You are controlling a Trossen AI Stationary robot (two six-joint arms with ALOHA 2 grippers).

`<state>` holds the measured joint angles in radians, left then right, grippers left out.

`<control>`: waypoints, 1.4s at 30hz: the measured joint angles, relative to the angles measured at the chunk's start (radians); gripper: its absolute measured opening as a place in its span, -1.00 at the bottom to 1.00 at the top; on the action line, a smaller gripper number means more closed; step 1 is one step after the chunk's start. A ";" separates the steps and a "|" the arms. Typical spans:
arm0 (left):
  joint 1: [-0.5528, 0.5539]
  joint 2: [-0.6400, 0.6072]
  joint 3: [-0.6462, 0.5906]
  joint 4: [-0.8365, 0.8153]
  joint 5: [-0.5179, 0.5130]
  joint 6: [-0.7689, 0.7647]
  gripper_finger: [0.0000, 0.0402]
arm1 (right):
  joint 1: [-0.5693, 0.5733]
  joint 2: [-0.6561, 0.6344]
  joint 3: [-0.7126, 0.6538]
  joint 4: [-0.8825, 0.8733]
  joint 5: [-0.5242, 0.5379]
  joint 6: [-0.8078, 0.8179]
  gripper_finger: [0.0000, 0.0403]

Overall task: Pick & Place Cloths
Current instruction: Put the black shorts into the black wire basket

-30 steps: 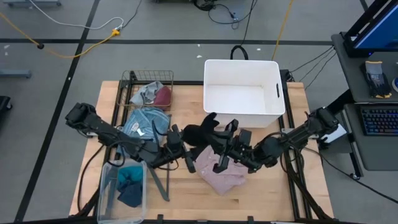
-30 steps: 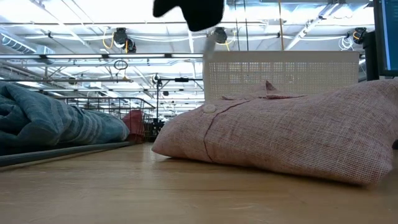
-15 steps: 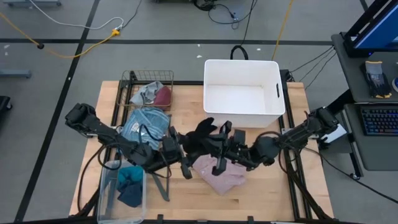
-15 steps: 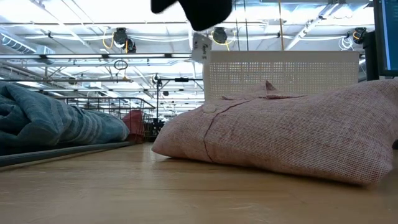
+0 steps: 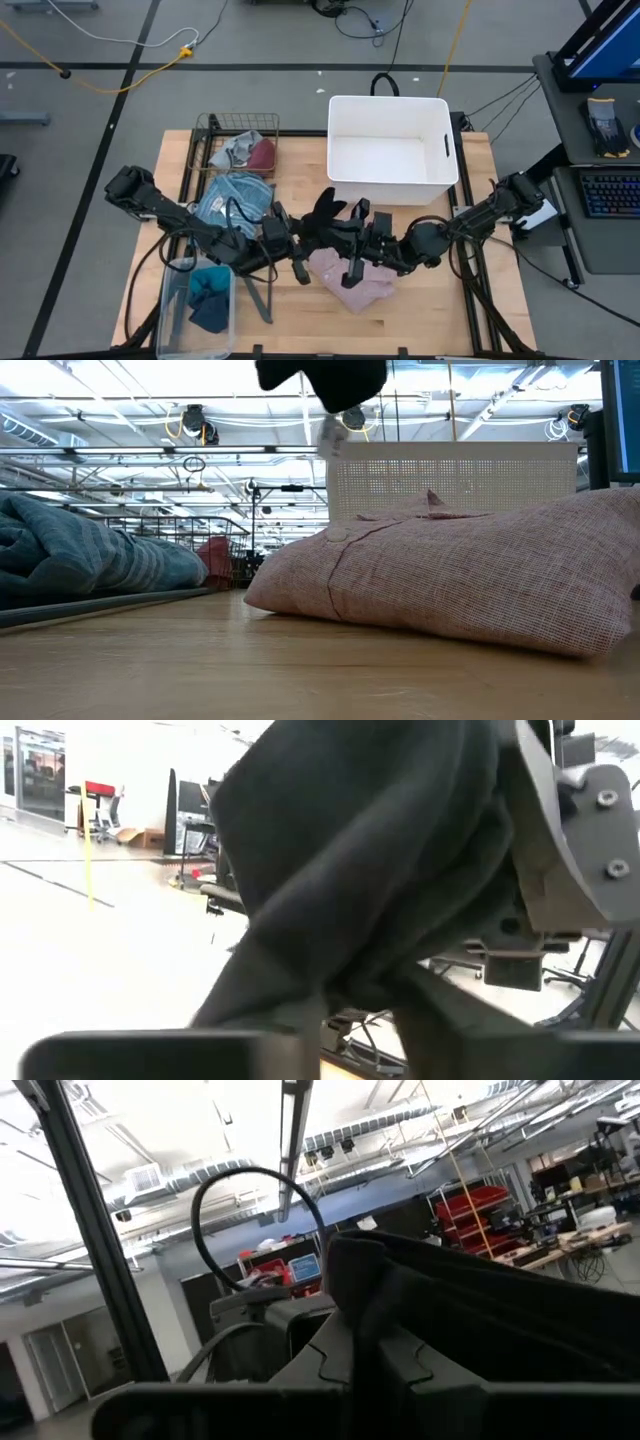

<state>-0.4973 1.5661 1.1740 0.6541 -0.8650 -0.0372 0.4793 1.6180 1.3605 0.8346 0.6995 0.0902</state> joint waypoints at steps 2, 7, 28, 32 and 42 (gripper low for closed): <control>0.000 0.000 0.000 0.000 0.001 0.001 -0.75 | 0.000 0.000 0.000 -0.011 0.002 0.007 -1.00; -0.010 0.000 0.000 -0.001 0.026 0.005 -0.94 | 0.000 0.000 0.000 -0.025 0.003 -0.006 -0.99; -0.247 -0.127 0.114 -0.349 0.126 -0.200 -0.99 | 0.019 -0.081 -0.001 -0.025 0.011 -0.334 -0.54; -0.251 -0.193 0.143 -0.514 0.219 -0.335 -1.00 | 0.028 -0.100 -0.001 -0.074 0.010 -0.366 -0.45; -0.251 -0.325 0.143 -0.548 0.697 -0.415 -1.00 | 0.081 -0.172 -0.001 -0.303 0.073 -0.368 -0.41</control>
<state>-0.7483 1.2410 1.3175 0.1058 -0.1679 -0.4519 0.5599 1.4463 1.3594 0.5317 0.7728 -0.2783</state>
